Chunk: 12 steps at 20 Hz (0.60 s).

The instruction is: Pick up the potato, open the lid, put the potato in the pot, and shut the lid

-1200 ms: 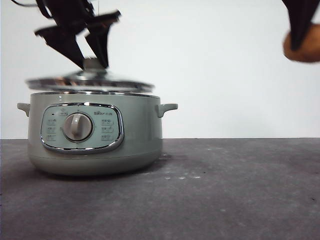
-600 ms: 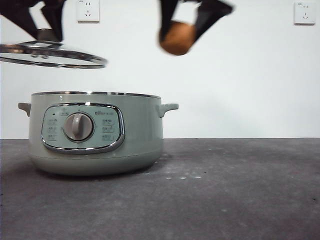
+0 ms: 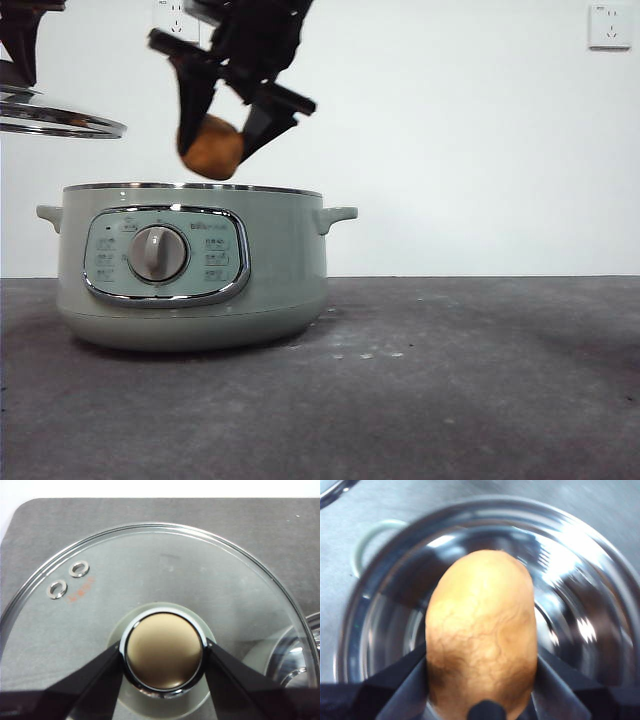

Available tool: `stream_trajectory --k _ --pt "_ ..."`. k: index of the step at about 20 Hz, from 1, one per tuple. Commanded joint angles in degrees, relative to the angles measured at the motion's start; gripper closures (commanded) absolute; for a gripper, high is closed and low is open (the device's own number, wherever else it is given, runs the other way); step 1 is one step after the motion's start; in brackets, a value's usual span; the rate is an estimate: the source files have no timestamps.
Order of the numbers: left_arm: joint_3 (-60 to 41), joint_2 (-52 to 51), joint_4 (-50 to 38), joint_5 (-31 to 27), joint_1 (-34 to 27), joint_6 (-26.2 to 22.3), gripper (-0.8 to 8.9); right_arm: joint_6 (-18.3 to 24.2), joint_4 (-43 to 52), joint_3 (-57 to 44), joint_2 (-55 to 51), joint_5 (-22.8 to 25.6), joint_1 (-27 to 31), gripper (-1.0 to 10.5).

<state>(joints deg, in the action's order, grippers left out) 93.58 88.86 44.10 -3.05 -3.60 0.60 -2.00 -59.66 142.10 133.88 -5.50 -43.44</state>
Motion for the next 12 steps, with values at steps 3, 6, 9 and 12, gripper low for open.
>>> stream_trajectory --k 3,6,9,12 --pt "0.7 -0.6 -1.5 0.1 -0.7 -0.4 8.22 1.2 0.6 0.1 5.2 0.5 -0.9 9.6" --pt "0.6 -0.6 -1.4 0.4 -0.7 -0.4 8.22 1.1 -0.8 0.1 7.5 0.5 -0.9 9.5" --pt "0.6 -0.5 -1.1 0.5 -0.7 -0.4 8.22 1.1 -1.4 0.1 8.5 0.4 -0.9 9.5" --pt "0.6 -0.4 -0.7 0.5 -0.7 -0.4 8.22 1.2 -1.4 0.1 8.5 0.4 -0.9 9.5"
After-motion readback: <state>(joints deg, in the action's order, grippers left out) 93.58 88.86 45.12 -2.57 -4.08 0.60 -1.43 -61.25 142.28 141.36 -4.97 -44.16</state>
